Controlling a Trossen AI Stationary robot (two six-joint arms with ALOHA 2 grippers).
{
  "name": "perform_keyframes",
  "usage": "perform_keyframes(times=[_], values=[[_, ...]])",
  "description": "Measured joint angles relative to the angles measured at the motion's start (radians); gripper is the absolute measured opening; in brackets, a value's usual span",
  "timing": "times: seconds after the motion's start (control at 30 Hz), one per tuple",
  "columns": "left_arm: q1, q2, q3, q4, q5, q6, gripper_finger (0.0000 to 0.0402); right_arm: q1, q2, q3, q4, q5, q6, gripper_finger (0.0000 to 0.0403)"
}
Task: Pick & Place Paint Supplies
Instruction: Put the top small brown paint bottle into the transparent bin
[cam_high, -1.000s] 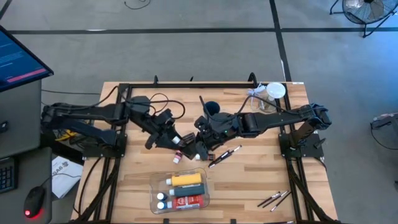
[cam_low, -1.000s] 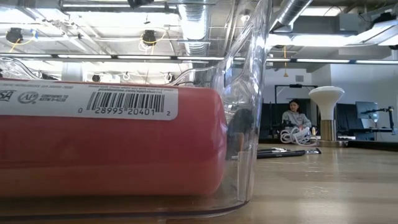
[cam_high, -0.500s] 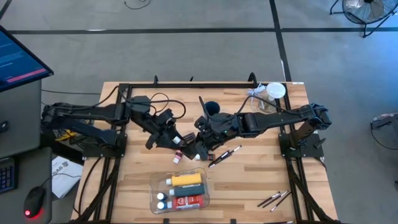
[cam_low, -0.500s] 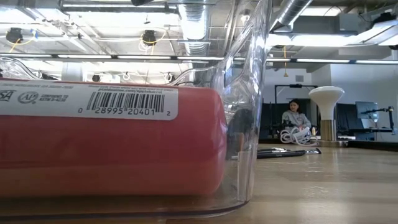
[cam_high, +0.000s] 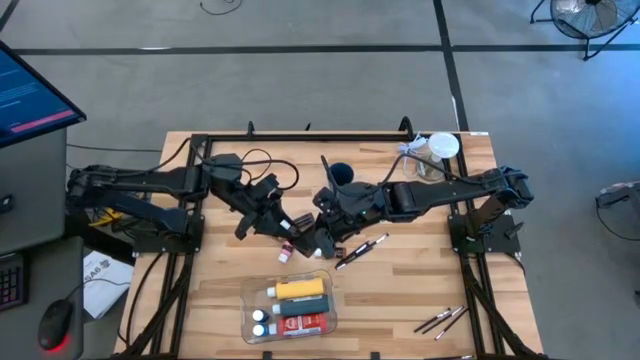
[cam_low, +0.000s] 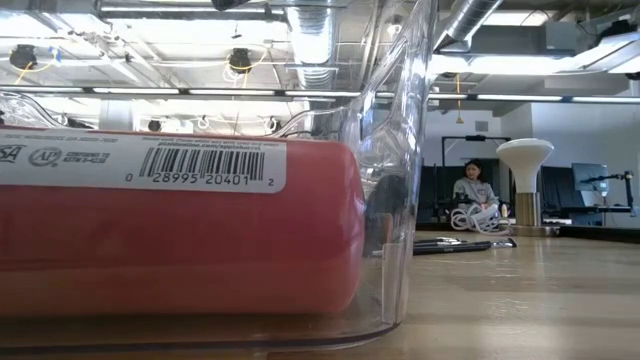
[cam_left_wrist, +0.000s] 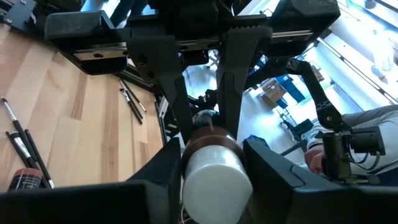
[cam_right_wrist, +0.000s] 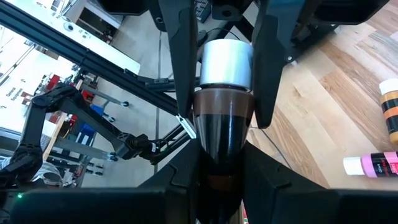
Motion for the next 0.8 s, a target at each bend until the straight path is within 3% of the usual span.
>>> perform_keyframes(times=[0.3,0.53,0.8], values=[[-0.001,-0.006,0.000,0.002,0.002,-0.012,0.0091,0.001,0.000,0.000,0.018,0.005,-0.007,0.0090],[-0.006,-0.054,0.000,-0.049,-0.014,-0.016,0.0089,-0.001,0.000,0.000,0.066,0.013,-0.008,0.0149],[-0.021,-0.118,0.000,-0.273,-0.153,0.000,0.0088,-0.001,-0.002,-0.001,0.085,0.013,-0.008,0.0215]])
